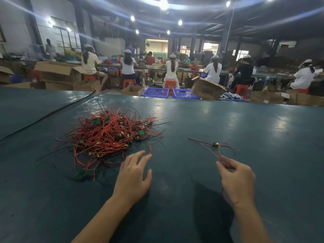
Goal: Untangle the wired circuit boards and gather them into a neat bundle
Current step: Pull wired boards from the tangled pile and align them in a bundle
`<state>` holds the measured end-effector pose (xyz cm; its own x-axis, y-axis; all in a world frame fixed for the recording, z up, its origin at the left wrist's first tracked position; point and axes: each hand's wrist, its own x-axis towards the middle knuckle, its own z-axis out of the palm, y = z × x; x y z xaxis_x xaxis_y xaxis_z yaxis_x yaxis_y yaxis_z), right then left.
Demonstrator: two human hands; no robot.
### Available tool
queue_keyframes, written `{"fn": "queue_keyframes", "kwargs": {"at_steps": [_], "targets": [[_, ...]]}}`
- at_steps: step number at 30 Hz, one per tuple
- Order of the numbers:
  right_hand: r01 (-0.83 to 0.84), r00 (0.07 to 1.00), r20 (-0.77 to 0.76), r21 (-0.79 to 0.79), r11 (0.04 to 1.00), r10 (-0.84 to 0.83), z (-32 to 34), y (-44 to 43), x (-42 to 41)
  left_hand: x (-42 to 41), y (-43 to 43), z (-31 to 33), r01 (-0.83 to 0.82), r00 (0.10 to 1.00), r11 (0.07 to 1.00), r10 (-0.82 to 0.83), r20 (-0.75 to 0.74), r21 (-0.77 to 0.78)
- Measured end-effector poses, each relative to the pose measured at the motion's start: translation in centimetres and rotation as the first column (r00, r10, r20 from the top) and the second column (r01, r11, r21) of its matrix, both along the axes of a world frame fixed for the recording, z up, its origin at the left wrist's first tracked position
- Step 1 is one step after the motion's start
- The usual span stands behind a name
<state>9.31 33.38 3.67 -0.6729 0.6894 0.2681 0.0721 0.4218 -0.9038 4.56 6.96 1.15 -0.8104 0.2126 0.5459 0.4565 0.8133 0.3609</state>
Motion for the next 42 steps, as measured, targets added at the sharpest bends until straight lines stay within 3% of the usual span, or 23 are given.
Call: {"fn": "queue_keyframes", "kwargs": {"at_steps": [3, 6, 8, 11, 15, 17, 19, 21, 24, 27, 30, 32, 34, 36, 38, 39, 42], "targets": [[-0.002, 0.955, 0.291, 0.190, 0.982, -0.054, -0.2, 1.0, 0.6, -1.2, -1.2, -0.8, -0.171, 0.965, 0.978, 0.191, 0.181, -0.121], [-0.101, 0.907, 0.421, 0.243, 0.965, -0.011, -0.2, 0.7, 0.8, -1.8, -1.6, -1.5, -0.219, 0.930, 0.958, 0.262, 0.258, -0.184], [-0.156, 0.915, 0.400, 0.241, 0.958, 0.048, 0.1, 0.0, 0.8, -2.0, -1.6, -1.4, -0.236, 0.942, 0.959, 0.265, 0.207, -0.154], [-0.286, 0.933, 0.260, 0.118, 0.951, 0.248, 0.9, -1.8, 0.7, -1.7, -1.6, -1.3, -0.221, 0.960, 0.971, 0.234, 0.154, -0.094], [-0.363, 0.931, 0.071, 0.129, 0.923, 0.357, 0.8, -6.0, 0.5, -0.8, -1.1, -0.6, -0.074, 0.997, 0.990, 0.073, 0.013, 0.120], [-0.422, 0.906, 0.071, 0.158, 0.893, 0.416, 0.1, -8.3, 0.5, -0.2, -0.6, -0.1, -0.001, 0.991, 0.987, 0.022, -0.129, 0.162], [-0.481, 0.872, 0.196, 0.172, 0.860, 0.449, -0.8, -9.6, 0.5, 0.4, -0.2, 0.2, 0.039, 0.967, 0.987, 0.003, -0.256, 0.158], [-0.452, 0.868, 0.314, 0.177, 0.874, 0.385, -1.5, -9.3, 0.3, 0.9, 0.0, 0.3, 0.061, 0.949, 0.987, -0.010, -0.316, 0.151], [-0.278, 0.927, 0.320, 0.239, 0.930, 0.195, -1.5, -7.4, 0.4, 1.1, 0.0, 0.4, 0.077, 0.941, 0.985, -0.021, -0.338, 0.154], [-0.158, 0.919, 0.390, 0.246, 0.956, 0.052, -1.2, -5.1, 0.6, 1.1, 0.0, 0.4, 0.137, 0.946, 0.972, -0.072, -0.315, 0.189], [-0.119, 0.862, 0.500, 0.367, 0.923, -0.088, -1.1, -4.3, 1.0, 1.2, 0.2, 0.5, 0.235, 0.936, 0.939, -0.150, -0.319, 0.250], [-0.110, 0.896, 0.434, 0.422, 0.900, -0.094, -0.7, -4.9, 1.2, 1.3, 0.3, 0.6, 0.268, 0.925, 0.927, -0.172, -0.339, 0.261], [-0.163, 0.954, 0.290, 0.301, 0.940, 0.073, -0.5, -6.1, 1.1, 1.5, 0.6, 0.7, 0.292, 0.917, 0.917, -0.188, -0.351, 0.273], [-0.312, 0.938, 0.132, -0.087, 0.946, 0.322, 0.0, -8.2, 1.0, 1.6, 0.8, 0.7, 0.326, 0.908, 0.904, -0.218, -0.358, 0.275], [-0.405, 0.893, -0.008, -0.451, 0.796, 0.450, 0.2, -10.3, 0.9, 1.8, 1.1, 0.6, 0.377, 0.894, 0.891, -0.280, -0.350, 0.253], [-0.427, 0.879, -0.055, -0.536, 0.729, 0.474, 0.0, -11.1, 0.9, 1.8, 1.1, 0.5, 0.409, 0.885, 0.881, -0.320, -0.338, 0.238], [-0.439, 0.883, -0.153, -0.601, 0.668, 0.443, -0.4, -12.3, 1.0, 2.0, 1.4, 0.2, 0.475, 0.866, 0.848, -0.403, -0.295, 0.236]]}}
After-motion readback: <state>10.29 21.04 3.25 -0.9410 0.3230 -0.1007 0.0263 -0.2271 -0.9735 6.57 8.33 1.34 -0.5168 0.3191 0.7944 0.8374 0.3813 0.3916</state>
